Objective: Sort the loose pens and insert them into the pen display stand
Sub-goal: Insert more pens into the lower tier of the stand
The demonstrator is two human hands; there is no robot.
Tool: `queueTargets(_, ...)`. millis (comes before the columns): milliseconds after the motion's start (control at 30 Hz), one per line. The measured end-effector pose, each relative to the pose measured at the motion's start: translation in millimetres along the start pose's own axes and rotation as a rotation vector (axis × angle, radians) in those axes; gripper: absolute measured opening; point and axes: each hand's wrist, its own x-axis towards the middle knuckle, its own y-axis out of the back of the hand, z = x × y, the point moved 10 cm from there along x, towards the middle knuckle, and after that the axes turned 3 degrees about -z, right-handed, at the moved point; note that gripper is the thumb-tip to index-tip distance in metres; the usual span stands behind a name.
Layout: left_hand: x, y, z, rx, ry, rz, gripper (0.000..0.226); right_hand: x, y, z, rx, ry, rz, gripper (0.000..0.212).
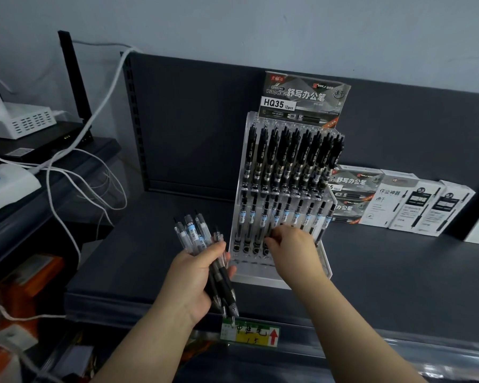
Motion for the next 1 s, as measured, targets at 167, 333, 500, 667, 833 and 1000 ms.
queueTargets(167,0,-3,1,-0.016,0.006,-0.027,0.006,-23,19,-6,0.299,-0.013,0.084,0.010)
queueTargets(333,-3,-17,2,0.005,0.002,-0.109,0.009,-49,-32,-40,0.640,0.049,-0.407,0.011)
queueTargets(500,-5,-25,1,0.007,0.006,-0.161,0.010,-56,-45,-38,0.936,-0.016,-0.544,0.009)
queueTargets(667,-3,-24,4,0.020,-0.020,-0.142,0.013,-48,-32,-26,1.009,-0.062,-0.440,0.013)
queueTargets(833,-1,-12,2,0.023,0.009,-0.041,0.008,-37,-7,-3,0.844,-0.077,-0.229,0.014)
queueTargets(1000,-3,-12,-3,0.024,0.031,-0.030,0.017,-31,29,12,0.681,-0.034,0.100,0.015)
